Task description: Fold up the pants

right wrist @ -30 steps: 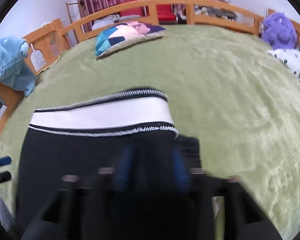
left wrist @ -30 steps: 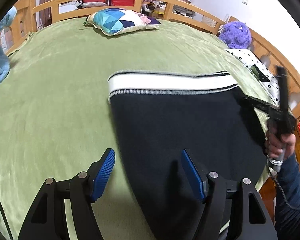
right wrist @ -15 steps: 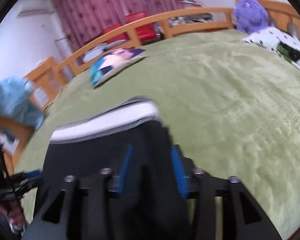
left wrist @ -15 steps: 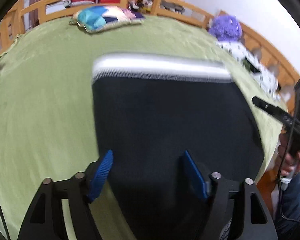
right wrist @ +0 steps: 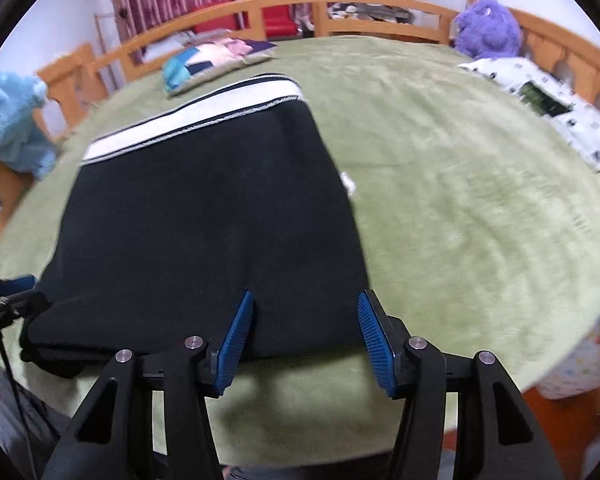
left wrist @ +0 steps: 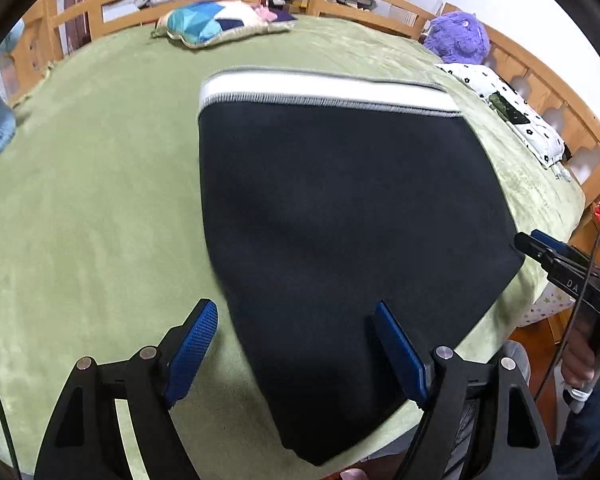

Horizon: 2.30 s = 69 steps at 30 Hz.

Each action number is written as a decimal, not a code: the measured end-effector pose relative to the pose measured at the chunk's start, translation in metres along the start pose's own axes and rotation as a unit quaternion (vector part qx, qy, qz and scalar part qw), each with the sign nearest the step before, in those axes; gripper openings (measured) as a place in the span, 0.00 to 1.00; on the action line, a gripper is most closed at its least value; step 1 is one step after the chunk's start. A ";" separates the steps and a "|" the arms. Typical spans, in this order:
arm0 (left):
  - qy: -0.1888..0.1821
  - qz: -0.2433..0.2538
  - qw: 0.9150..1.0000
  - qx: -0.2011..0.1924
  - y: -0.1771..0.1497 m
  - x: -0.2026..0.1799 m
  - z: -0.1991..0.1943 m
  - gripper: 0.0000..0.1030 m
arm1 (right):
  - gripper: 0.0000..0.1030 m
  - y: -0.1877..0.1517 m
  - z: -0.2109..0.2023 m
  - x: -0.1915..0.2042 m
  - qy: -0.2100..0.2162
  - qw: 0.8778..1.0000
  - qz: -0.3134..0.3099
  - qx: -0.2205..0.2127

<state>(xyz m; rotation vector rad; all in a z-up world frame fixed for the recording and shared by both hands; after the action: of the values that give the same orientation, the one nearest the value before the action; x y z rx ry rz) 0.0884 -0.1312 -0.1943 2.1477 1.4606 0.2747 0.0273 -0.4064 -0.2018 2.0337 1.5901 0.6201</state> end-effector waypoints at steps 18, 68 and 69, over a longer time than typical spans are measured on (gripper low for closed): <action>0.027 -0.028 0.995 -0.091 0.013 -0.035 -0.122 0.88 | 0.70 0.023 -0.124 0.040 -0.045 0.998 0.010 -0.047; 0.065 -0.015 0.987 -0.143 -0.003 -0.059 -0.175 0.98 | 0.91 0.017 -0.198 0.051 -0.036 0.992 0.018 -0.117; 0.066 -0.015 0.987 -0.143 -0.003 -0.059 -0.175 0.98 | 0.91 0.017 -0.198 0.051 -0.035 0.992 0.018 -0.117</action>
<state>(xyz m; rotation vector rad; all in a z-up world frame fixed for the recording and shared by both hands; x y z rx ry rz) -0.0153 -0.1300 -0.0410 1.9050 1.4259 0.5879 -0.0711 -0.3419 -0.0337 1.8915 1.3742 0.7053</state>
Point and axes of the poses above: each gripper's, at about its wrist camera, not at the fingertips, and z roughly the way its jaws point, x to its left, y to its top, the point moved 4 cm from there along z, roughly the way its jaws point, and after that the axes turned 2 degrees about y, right-handed, at the moved point
